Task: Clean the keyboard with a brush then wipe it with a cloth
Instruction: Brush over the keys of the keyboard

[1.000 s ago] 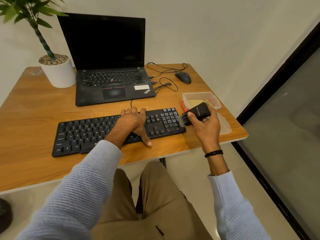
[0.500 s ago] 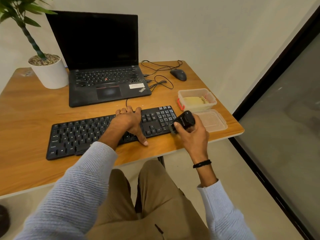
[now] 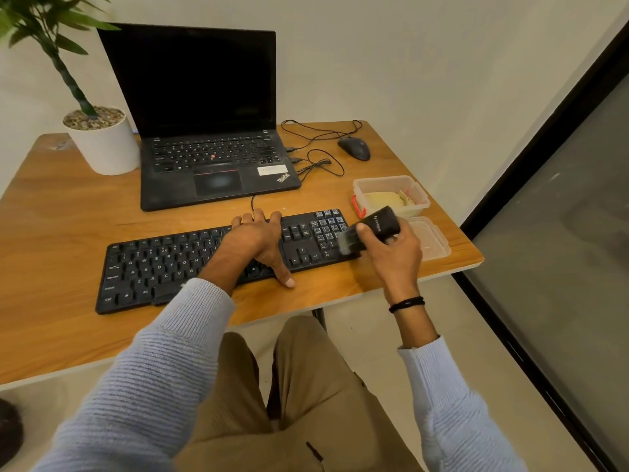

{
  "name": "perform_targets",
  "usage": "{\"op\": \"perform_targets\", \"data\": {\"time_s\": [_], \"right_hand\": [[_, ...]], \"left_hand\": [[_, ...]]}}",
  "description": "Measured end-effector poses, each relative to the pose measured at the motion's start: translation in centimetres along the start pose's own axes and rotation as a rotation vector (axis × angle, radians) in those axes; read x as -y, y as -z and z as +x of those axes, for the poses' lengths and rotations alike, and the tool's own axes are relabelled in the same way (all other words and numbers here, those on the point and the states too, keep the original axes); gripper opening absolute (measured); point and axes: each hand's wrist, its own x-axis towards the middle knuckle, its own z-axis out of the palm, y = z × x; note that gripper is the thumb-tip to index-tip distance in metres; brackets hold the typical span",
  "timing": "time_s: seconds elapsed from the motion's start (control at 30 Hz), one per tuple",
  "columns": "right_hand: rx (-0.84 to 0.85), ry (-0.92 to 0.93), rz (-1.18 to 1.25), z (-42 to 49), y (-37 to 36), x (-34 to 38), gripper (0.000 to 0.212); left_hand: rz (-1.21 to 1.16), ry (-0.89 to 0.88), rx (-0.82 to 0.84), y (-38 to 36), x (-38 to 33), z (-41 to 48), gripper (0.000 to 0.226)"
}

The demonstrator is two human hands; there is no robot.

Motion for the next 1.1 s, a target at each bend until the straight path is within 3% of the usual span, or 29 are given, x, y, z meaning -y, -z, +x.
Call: {"op": "perform_targets", "data": {"time_s": [0.07,0.17,0.23,0.37,0.4,0.5,0.53,0.67,0.8,0.93,1.07,1.1], "right_hand": [[0.155,-0.085,0.081,0.3,-0.5,0.2,0.037],[-0.076,0.043,-0.276,0.7,-0.4,0.9,0.039],[-0.158,0.116,-0.344,0.7,-0.2,1.7,0.042],[0.213,0.111,-0.203,0.5,-1.5,1.9,0.047],[0.192,0.135,-0.242,0.7,-1.8,1.7,0.048],[-0.076,0.202,-0.361,1.1,-1.5,1.9,0.043],[-0.083,0.224,-0.355,1.3,-1.5,1.8,0.043],[0.247,0.146,-0.188,1.4,-2.4,2.0,0.049],[-0.064,0.225,-0.314,2.2,-2.4,1.9,0.043],[0.235,0.14,-0.192,2.4,-3.2,1.8,0.046],[-0.043,0.236,-0.311,2.8,-3.0,1.9,0.041],[-0.025,0.243,-0.306,3.0,-2.9,1.9,0.04]], "left_hand": [[0.005,-0.002,0.002,0.0,-0.1,0.0,0.152],[0.005,0.004,0.001,0.1,-0.2,-0.1,0.152],[0.006,0.007,0.004,0.1,-0.2,-0.3,0.151],[0.019,0.002,0.015,0.3,-0.4,-0.3,0.151],[0.021,0.001,0.015,0.3,-0.4,-0.3,0.151],[0.019,0.002,0.009,0.1,-0.2,-0.3,0.152],[0.019,0.0,0.008,0.1,-0.1,-0.4,0.151],[0.026,-0.003,0.012,0.3,-0.3,-0.2,0.151],[0.02,-0.004,0.008,0.1,-0.2,-0.2,0.152],[0.024,-0.008,0.017,0.3,-0.2,-0.4,0.152],[0.024,-0.009,0.013,0.2,-0.1,-0.4,0.152],[0.021,-0.008,0.013,0.1,-0.1,-0.3,0.152]]}}
